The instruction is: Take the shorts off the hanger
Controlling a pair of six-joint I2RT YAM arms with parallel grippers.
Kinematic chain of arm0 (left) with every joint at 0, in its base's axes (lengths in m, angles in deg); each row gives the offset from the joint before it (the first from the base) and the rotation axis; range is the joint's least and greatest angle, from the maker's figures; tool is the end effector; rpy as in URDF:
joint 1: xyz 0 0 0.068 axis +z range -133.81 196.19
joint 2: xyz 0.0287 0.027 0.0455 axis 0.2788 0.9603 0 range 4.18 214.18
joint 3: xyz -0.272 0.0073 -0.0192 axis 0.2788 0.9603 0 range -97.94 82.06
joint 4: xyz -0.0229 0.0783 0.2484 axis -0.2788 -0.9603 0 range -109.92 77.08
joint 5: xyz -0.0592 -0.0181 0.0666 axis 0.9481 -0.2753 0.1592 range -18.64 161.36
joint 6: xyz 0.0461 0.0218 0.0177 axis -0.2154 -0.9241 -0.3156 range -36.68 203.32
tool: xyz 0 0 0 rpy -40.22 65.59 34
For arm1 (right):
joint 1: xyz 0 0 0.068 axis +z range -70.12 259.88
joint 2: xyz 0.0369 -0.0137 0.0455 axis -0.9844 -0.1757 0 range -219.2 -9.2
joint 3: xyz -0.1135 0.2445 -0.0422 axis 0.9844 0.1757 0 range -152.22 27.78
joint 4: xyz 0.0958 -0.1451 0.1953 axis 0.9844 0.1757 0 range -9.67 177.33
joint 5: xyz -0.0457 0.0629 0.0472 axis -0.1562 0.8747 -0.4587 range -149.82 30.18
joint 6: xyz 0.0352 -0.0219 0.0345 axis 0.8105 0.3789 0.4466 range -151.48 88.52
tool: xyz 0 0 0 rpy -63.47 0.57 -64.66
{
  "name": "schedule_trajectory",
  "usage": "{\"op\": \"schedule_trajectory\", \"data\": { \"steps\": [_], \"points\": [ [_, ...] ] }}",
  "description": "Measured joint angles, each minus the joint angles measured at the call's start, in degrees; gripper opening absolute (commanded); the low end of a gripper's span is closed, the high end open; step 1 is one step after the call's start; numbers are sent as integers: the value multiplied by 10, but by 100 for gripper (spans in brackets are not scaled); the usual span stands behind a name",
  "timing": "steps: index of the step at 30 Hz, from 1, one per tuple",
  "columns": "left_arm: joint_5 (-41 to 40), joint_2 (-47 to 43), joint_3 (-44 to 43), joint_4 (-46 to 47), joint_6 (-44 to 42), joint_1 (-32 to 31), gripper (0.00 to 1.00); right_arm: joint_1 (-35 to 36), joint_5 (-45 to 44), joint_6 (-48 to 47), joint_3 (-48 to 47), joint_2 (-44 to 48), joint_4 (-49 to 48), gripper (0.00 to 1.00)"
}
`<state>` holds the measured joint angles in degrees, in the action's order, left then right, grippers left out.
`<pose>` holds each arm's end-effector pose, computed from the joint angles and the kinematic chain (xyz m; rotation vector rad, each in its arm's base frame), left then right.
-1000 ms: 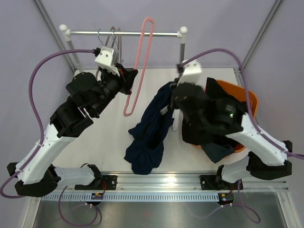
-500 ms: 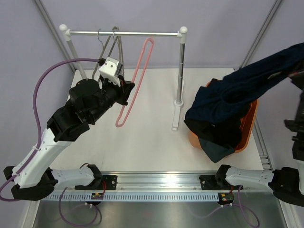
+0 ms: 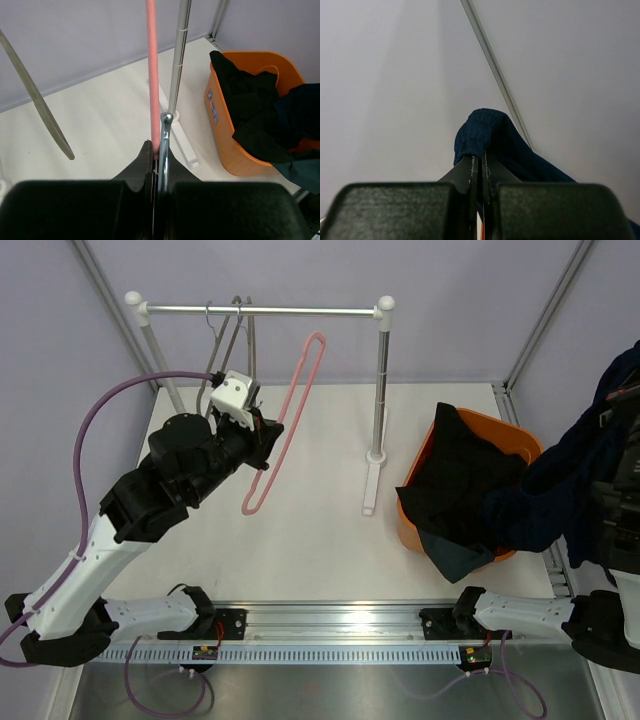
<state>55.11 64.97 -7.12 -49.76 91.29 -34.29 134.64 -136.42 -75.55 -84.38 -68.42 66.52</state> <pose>0.1256 -0.1366 0.4973 0.4278 1.6860 -0.5117 0.0382 -0.0060 0.6476 0.5944 1.2200 -0.1141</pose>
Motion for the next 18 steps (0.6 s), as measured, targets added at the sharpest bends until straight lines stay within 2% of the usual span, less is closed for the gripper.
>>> {"op": "schedule_trajectory", "data": {
  "steps": [5,9,15,18],
  "points": [
    [3,-2,5,1,1,0,0,-16,1,24,-10,-40,43,0],
    [4,-9,15,1,2,0,0,-59,18,81,-41,-85,125,0],
    [4,-19,31,1,5,0,0,-207,96,264,-107,-154,347,0],
    [4,-22,37,-1,5,0,0,-289,152,375,-96,-166,460,0]
  ]
}}
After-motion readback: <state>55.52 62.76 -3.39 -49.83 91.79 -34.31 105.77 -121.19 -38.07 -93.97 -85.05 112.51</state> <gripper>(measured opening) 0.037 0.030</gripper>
